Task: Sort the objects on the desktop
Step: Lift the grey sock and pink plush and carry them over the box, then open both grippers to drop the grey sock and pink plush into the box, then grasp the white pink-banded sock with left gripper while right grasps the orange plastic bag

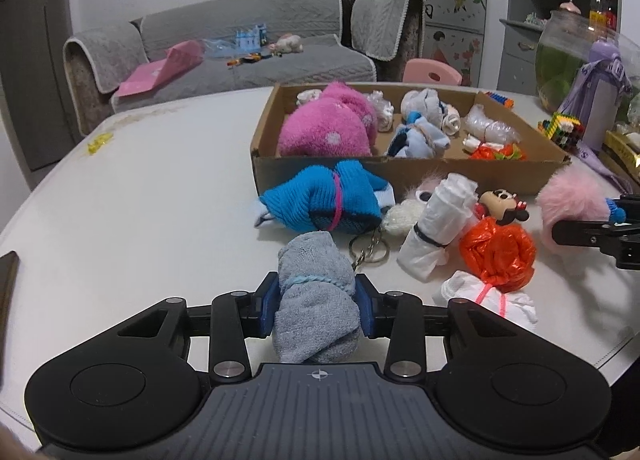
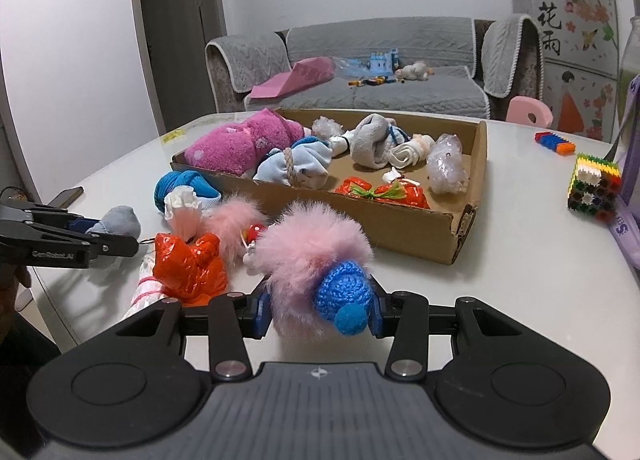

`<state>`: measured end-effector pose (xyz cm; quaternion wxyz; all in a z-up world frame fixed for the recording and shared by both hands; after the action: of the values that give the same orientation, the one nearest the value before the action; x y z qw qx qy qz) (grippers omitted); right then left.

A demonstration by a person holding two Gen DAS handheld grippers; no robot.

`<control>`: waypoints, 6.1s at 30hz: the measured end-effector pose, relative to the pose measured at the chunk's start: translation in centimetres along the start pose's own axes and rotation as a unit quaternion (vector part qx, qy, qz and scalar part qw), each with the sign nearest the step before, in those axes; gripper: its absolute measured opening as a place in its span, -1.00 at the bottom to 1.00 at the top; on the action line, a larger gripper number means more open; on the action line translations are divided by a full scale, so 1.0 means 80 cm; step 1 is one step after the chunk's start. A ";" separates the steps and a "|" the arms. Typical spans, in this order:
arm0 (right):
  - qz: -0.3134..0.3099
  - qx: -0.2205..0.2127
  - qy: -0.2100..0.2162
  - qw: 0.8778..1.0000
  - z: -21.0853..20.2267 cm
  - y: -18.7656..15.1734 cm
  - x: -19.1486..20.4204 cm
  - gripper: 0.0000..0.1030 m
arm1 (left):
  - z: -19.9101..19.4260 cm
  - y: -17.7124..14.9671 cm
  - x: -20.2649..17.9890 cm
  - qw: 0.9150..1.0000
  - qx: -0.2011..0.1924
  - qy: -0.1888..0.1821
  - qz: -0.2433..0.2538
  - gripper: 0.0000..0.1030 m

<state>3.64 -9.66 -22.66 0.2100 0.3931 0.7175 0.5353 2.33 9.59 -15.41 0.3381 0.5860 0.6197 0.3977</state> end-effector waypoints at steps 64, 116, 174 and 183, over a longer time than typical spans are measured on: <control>0.033 -0.094 -0.019 0.995 0.082 0.136 -0.082 -0.21 | 0.204 0.209 -0.097 0.992 -0.020 -0.099 0.073 -0.10; -0.033 -0.061 0.078 0.995 -0.008 0.031 0.083 0.54 | -0.024 0.009 0.016 0.999 -0.001 -0.035 -0.016 0.71; -0.005 0.022 0.045 0.999 0.014 -0.018 0.041 -0.08 | 0.009 -0.024 -0.126 0.992 0.004 -0.118 0.037 0.40; -0.001 0.014 0.042 0.999 0.000 -0.019 0.037 -0.21 | -0.010 -0.022 -0.112 0.994 0.003 -0.103 0.034 0.36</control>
<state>1.34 -7.53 -23.71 0.1743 0.3725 0.7338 0.5408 1.52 0.62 -17.04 0.3849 0.6455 0.5627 0.3443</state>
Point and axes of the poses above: each gripper's, at about its wrist camera, not at the fingertips, and z roughly the way its jaws point, x to its left, y to its top, the point moved 8 cm from there along z, roughly the way its jaws point, and after that the axes turned 12 degrees about -x, right-handed, at the moved point
